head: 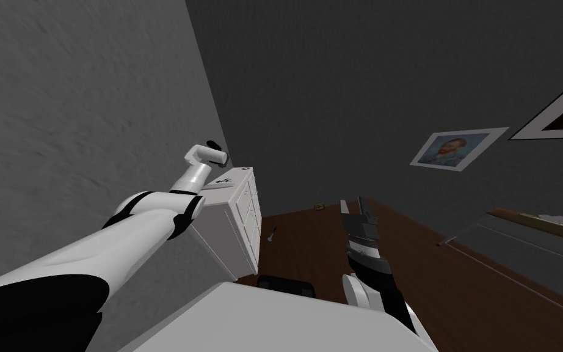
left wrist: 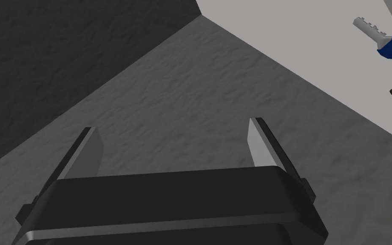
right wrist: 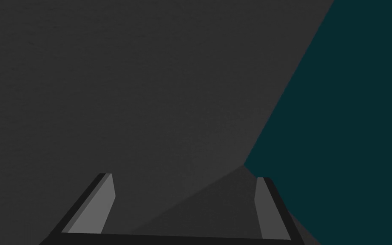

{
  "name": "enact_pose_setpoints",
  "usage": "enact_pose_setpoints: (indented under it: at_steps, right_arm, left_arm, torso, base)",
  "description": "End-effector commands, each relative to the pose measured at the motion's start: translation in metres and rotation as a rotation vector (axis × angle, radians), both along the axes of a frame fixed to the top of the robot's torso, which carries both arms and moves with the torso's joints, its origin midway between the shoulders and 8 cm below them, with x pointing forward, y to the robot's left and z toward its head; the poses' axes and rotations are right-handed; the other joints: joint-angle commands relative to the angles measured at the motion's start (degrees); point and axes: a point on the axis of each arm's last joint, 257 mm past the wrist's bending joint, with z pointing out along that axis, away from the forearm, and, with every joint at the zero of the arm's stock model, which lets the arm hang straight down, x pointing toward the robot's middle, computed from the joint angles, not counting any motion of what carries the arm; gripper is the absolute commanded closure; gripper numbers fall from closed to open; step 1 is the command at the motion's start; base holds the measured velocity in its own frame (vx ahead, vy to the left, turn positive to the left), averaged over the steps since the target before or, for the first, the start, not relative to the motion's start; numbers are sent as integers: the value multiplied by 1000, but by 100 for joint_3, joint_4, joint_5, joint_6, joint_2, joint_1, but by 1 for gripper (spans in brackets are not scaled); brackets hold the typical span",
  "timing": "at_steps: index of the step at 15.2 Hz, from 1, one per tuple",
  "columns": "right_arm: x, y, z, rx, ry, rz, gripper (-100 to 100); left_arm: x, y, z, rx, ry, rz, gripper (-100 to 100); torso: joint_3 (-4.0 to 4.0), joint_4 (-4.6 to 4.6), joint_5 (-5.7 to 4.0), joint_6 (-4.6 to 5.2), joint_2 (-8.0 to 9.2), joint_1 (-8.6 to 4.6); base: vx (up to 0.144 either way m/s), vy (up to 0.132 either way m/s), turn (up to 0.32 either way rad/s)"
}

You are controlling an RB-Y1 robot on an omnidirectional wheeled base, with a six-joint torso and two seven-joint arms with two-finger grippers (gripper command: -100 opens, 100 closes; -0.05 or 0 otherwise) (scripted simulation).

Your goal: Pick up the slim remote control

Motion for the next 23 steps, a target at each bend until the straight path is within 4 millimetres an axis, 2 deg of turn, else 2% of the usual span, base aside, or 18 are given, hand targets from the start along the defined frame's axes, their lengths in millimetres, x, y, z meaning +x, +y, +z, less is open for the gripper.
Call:
enact_pose_setpoints:
  at_steps: [1,3,5,6,9,10,12,13,14,15,17,18,21,22,23]
  right_arm:
    - [0,0,0,0,0,0,0]
    - [0,0,0,0,0,0,0]
    - [0,0,0,0,0,0,0]
    - [0,0,0,0,0,0,0]
    - [0,0,0,0,0,0,0]
    - [0,0,0,0,0,0,0]
    - [0,0,0,0,0,0,0]
    - [0,0,0,0,0,0,0]
    - [0,0,0,0,0,0,0]
    - [0,0,0,0,0,0,0]
    - [0,0,0,0,0,0,0]
    - [0,0,0,0,0,0,0]
    - [0,0,0,0,0,0,0]
    - [0,0,0,0,0,0,0]
    - [0,0,0,0,0,0,0]
  left_arm:
    - [-11,16,9,-30,28,37,-100]
    - [-17,23,-10,-57,78,62,-100]
    - [-18,23,-13,-62,89,67,-100]
    - [-30,39,-9,-97,115,99,-100]
    - [-37,40,-21,-119,157,116,-100]
    - [-49,52,-17,-153,180,142,-100]
    - [-56,54,-30,-177,221,159,-100]
    - [-56,54,-32,-179,226,161,-100]
    - [-69,63,-28,-215,247,180,-100]
    - [-74,65,-38,-233,276,193,-100]
    - [-77,64,-43,-243,293,199,-100]
    - [-92,74,-47,-289,324,222,-100]
    - [-99,71,-54,-309,359,232,-100]
    - [-114,77,-58,-355,392,250,-100]
    - [-117,77,-63,-367,410,256,-100]
  torso:
    - [0,0,0,0,0,0]
    - [0,0,-1,2,0,-1]
    - [-1,-1,0,0,-1,1]
    - [-1,0,0,0,-1,1]
    - [0,0,0,0,-1,1]
    - [0,0,0,0,-1,2]
    - [0,0,0,2,-1,2]
    - [0,0,0,1,-1,2]
    - [-1,0,0,1,-1,2]
    - [0,0,-1,2,-1,1]
    - [-1,0,0,0,-1,3]
    - [-1,0,1,0,-1,3]
    - [-1,0,1,0,-1,4]
    - [-1,0,1,0,-1,4]
    - [-1,0,0,1,-2,3]
  base:
    - [-2,-4,-84]
    - [-1,0,-70]
    - [0,0,5]
    - [0,-3,-90]
    - [0,2,-49]
    - [0,0,-62]
    - [1,3,-68]
    - [0,0,0]
    - [1,1,-88]
    - [2,5,-97]
    - [1,3,-17]
    - [2,3,-81]
    - [2,7,-44]
    - [4,5,-65]
    - [5,9,-81]
